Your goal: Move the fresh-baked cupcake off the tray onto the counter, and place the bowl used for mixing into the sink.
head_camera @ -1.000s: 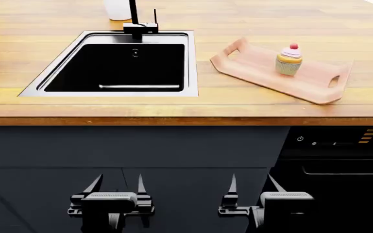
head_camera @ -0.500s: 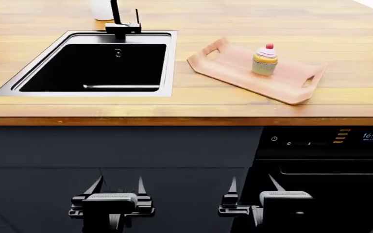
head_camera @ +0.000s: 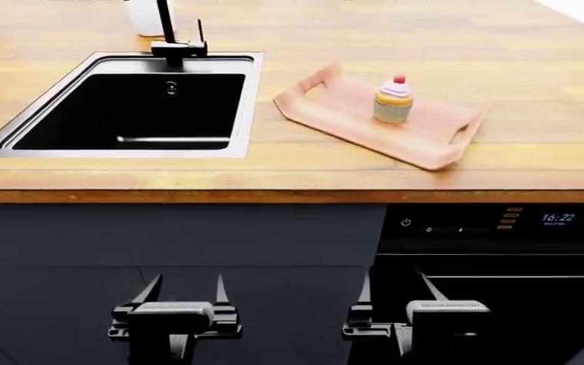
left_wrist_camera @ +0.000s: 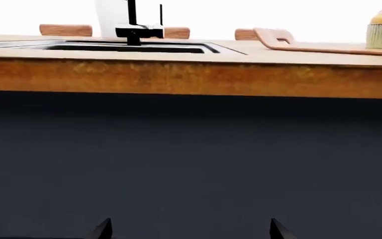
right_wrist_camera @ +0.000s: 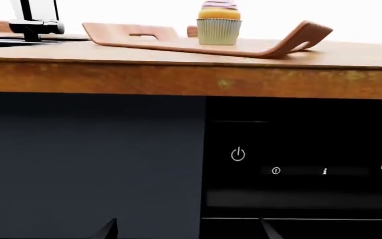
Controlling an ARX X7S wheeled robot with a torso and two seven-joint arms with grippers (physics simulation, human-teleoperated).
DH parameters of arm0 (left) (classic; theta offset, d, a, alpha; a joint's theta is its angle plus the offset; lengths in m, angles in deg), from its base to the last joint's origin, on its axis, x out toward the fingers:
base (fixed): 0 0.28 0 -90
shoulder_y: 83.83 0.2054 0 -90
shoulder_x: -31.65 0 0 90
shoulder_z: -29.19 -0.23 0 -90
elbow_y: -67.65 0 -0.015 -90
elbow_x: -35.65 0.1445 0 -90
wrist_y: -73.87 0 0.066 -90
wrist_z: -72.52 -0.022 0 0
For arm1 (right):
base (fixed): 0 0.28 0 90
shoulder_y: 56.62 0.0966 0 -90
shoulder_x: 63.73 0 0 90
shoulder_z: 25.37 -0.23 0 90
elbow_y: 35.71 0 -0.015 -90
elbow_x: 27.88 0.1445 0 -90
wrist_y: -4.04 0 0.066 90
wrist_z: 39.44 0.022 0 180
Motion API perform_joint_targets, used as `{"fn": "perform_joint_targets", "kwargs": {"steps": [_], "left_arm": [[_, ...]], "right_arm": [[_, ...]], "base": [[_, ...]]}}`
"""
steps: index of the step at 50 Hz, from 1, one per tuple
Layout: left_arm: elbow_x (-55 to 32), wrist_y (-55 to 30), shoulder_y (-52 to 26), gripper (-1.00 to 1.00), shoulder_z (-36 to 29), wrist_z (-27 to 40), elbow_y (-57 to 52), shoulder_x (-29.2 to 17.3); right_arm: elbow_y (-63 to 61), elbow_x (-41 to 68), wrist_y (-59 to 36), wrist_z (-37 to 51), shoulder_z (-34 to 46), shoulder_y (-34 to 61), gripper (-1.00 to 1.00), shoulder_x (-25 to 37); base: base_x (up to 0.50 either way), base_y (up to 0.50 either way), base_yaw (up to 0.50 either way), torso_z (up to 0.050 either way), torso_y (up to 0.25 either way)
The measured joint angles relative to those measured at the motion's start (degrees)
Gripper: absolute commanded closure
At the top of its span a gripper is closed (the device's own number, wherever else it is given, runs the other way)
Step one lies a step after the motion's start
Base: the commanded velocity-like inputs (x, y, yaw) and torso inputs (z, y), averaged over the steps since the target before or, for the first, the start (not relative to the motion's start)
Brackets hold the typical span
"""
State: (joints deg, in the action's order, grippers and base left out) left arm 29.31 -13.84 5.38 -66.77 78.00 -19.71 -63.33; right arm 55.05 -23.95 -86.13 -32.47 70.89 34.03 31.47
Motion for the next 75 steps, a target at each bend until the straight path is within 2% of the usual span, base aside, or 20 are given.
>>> {"fn": "perform_joint_targets", "kwargs": {"steps": [25,36,42,46,52,57,64,75], "left_arm": [[-1.53,1.01,-0.04,-1.00,-1.90,1.03,-0.03,-1.57],[-1.98,-1.74,0.22,-1.00,-2.43,2.31,-2.56,-2.41],[-5.02,-15.70,0.03,-1.00,-1.54,3.74,-18.79,-5.58],[-10.84,-30.08,-2.62,-1.00,0.70,5.57,-31.24,-6.98],[-29.32,-54.66,-12.89,-1.00,8.37,14.80,-45.27,-9.35],[-44.14,-68.61,-20.61,-1.00,14.98,22.97,-51.35,-10.52],[-53.11,-76.94,-25.79,-1.00,18.75,28.04,-55.86,-12.15],[-55.63,-78.75,-27.54,-1.00,19.11,29.87,-58.62,-13.58]], "right_arm": [[-0.10,1.69,-0.25,1.35,1.72,0.18,-1.00,1.41],[-2.87,4.07,-1.80,1.54,1.82,-0.36,-1.00,2.04],[-19.17,10.80,-14.78,2.91,-0.17,-2.01,-1.00,5.71],[-32.17,21.72,-27.95,6.83,-4.27,-1.18,-1.00,9.27],[-44.99,44.95,-37.37,21.42,-5.01,6.11,-1.00,22.79],[-50.31,58.75,-41.28,30.53,-4.56,12.56,-1.00,30.47],[-53.97,70.53,-44.42,38.97,-3.99,18.90,-1.00,36.63],[-55.90,76.87,-46.55,44.47,-3.85,23.00,-1.00,40.88]], "base": [[0.00,0.00,0.00,0.047,0.075],[0.00,0.00,0.00,0.007,0.000],[0.00,0.00,0.00,0.000,0.000],[0.00,0.00,0.00,0.000,0.000],[0.00,0.00,0.00,0.000,0.000],[0.00,0.00,0.00,0.000,0.000],[0.00,0.00,0.00,0.000,0.000],[0.00,0.00,0.00,0.000,0.000]]}}
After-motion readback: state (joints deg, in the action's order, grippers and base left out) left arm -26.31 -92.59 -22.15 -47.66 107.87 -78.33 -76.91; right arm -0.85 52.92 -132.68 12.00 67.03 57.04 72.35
